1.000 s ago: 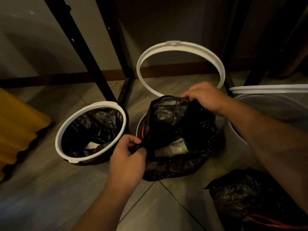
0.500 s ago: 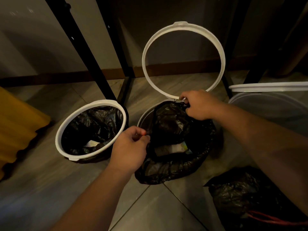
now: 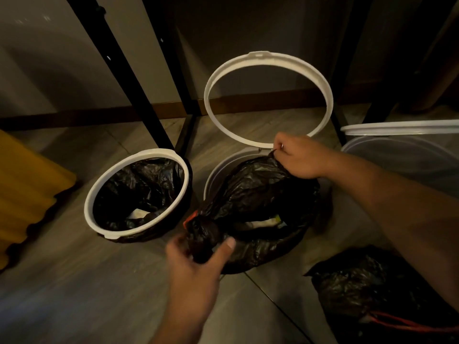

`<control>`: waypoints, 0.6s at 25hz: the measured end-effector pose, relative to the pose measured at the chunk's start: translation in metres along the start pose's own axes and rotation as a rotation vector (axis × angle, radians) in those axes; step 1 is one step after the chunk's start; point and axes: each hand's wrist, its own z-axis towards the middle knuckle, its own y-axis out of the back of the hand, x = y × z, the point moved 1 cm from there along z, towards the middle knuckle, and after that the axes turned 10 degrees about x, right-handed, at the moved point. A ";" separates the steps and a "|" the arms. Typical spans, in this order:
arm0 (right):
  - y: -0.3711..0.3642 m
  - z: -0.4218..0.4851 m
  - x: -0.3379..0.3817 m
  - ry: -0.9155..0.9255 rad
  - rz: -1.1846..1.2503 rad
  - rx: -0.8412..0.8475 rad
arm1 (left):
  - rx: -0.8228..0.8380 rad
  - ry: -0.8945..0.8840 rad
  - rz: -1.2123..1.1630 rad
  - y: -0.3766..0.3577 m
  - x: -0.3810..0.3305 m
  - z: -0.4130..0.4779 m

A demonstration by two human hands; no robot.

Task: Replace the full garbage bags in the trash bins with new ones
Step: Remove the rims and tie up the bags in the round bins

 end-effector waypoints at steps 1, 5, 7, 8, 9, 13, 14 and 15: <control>0.003 -0.001 -0.001 -0.007 0.026 -0.022 | -0.005 0.111 -0.069 -0.005 0.015 -0.006; 0.008 -0.007 0.000 -0.018 0.047 -0.001 | 0.069 0.363 -0.320 -0.023 0.051 -0.017; 0.009 -0.011 0.001 -0.058 0.015 0.070 | 0.080 0.351 -0.347 -0.027 0.051 -0.015; 0.010 -0.014 0.001 -0.086 -0.012 0.116 | 0.080 0.339 -0.357 -0.028 0.049 -0.014; 0.012 -0.016 0.001 -0.108 -0.026 0.164 | 0.084 0.326 -0.355 -0.029 0.047 -0.013; 0.019 -0.023 0.008 -0.132 -0.074 0.283 | 0.066 0.294 -0.399 -0.026 0.036 -0.015; 0.022 -0.023 0.009 -0.134 -0.081 0.270 | 0.058 0.285 -0.424 -0.025 0.033 -0.016; 0.024 -0.022 0.010 -0.140 -0.070 0.241 | 0.057 0.270 -0.450 -0.024 0.029 -0.017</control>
